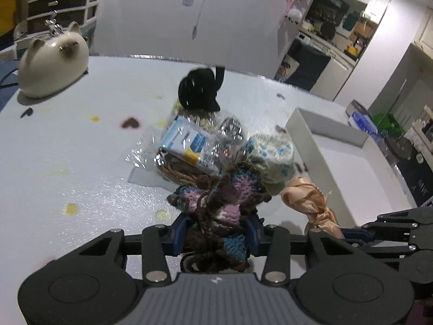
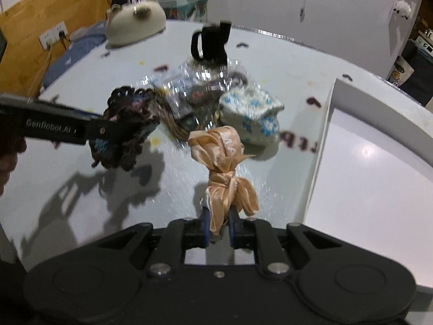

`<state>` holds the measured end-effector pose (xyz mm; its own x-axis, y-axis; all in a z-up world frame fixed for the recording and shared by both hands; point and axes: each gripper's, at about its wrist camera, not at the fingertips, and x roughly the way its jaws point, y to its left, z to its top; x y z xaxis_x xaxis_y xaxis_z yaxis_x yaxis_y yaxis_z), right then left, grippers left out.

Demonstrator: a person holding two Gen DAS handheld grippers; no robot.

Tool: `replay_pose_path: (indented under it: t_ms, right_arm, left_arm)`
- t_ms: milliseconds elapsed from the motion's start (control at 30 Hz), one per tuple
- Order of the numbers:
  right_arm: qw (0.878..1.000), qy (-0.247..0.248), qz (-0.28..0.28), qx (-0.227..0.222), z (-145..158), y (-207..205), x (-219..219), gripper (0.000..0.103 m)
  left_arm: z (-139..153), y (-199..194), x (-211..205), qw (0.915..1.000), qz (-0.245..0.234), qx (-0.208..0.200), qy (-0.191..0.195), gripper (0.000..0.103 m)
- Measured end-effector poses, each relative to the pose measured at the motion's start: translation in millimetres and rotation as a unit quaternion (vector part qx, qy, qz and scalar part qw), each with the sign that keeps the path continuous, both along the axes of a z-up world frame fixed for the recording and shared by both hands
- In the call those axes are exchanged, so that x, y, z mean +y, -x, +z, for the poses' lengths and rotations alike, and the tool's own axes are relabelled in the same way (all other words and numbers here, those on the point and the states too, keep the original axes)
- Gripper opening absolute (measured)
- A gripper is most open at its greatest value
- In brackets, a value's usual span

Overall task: Organize soft objects
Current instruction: 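Grasp the peach satin ribbon with the right tool while the left tool grasps the crocheted yarn, then carry the ribbon and yarn into the white box with both tools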

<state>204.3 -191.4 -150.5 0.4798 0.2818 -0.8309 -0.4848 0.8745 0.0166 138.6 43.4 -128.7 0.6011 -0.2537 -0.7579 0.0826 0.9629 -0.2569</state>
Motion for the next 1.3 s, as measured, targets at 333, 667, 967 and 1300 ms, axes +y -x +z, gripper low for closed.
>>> replay_pose_path:
  t_ms: [333, 667, 967, 1300]
  right_arm:
    - [0.997, -0.026, -0.046, -0.062, 42.7, 13.1, -9.8, 0.014]
    - [0.984, -0.08, -0.092, -0.131, 95.9, 28.2, -53.1, 0.014]
    - [0.981, -0.096, -0.127, -0.11, 94.4, 22.6, -126.3, 0.014]
    - [0.978, -0.096, -0.174, -0.057, 67.5, -0.5, -208.2, 0.015]
  left_arm:
    - [43.8, 29.9, -1.8, 0.9983, 0.023, -0.054, 0.006, 0.044]
    - [93.3, 39.3, -31.7, 0.9923, 0.015, -0.121, 0.019, 0.045]
    - [107.9, 20.0, -113.1, 0.9909, -0.036, -0.129, 0.008, 0.045]
    - [79.2, -16.8, -200.7, 0.9907, -0.097, -0.094, -0.011, 0.045]
